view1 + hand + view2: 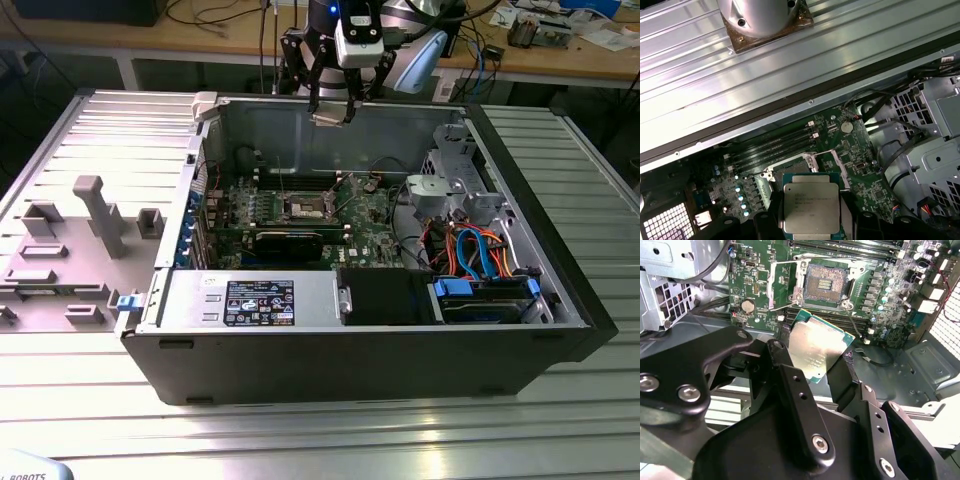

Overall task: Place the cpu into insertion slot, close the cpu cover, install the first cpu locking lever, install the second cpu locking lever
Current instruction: 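Place the cpu into insertion slot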

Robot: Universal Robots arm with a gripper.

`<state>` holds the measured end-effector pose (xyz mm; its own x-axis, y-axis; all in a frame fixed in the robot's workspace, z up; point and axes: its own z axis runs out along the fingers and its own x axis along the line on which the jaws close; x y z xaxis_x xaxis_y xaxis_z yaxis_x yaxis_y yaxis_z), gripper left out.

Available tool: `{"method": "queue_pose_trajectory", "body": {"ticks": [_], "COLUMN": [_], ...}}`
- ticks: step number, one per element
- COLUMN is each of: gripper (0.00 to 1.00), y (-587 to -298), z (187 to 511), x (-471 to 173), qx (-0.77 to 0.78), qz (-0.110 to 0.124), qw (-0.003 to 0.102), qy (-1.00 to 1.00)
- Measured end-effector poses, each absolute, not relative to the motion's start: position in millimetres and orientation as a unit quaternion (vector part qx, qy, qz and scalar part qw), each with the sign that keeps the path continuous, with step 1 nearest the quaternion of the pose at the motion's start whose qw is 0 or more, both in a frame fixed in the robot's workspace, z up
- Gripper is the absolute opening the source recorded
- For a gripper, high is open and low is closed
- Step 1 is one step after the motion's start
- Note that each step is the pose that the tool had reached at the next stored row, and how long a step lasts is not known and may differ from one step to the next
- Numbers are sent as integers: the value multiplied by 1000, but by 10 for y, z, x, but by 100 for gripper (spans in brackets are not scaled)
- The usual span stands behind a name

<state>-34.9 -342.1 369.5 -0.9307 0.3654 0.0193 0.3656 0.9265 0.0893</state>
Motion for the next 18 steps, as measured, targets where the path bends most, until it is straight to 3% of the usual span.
{"method": "queue_pose_trajectory", "body": {"ticks": [18], "gripper": [54], "y": [-3421], "z": [3694], "x": [-349], "qx": [-206], "qz": [-46], "qw": [0], "qy": [-977]}}
